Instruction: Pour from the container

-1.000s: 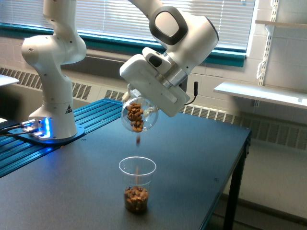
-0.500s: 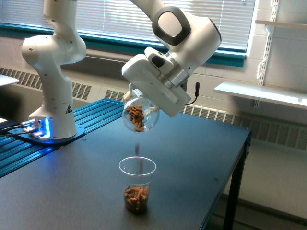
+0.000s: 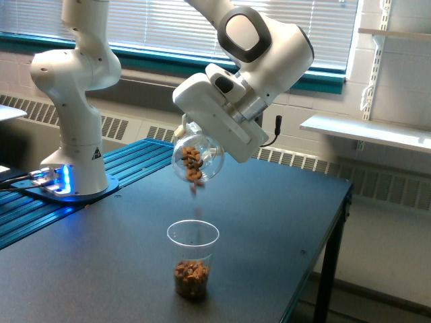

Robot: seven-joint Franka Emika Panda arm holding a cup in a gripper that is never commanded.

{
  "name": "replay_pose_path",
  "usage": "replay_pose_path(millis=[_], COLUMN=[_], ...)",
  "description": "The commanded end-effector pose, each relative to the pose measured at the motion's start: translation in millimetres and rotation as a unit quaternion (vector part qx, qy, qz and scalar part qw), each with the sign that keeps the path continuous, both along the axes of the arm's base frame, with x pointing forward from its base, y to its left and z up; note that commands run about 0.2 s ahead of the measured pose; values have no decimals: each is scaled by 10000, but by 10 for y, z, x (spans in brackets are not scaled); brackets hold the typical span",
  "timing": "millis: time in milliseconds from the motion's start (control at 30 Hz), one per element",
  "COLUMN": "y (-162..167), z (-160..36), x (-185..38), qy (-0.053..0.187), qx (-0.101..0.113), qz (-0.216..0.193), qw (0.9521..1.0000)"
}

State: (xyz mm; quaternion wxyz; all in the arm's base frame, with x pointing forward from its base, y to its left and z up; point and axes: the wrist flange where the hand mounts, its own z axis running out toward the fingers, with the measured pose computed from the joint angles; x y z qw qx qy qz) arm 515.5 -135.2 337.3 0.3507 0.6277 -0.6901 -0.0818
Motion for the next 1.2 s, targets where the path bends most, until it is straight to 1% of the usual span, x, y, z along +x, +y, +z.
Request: replay_pose_path(millis=[33, 267, 567, 733, 900, 1200], y=[45, 36, 39, 20, 14, -4], z=[31, 90, 218, 244, 239, 277], x=[31, 46, 111, 150, 160, 158], qy=[101, 204, 429, 457, 489, 562], qx=[24, 29, 54, 66, 27, 70], qz=[96, 98, 92, 104, 141, 146], qw=[9999, 9997, 9990, 9989, 9987, 9983])
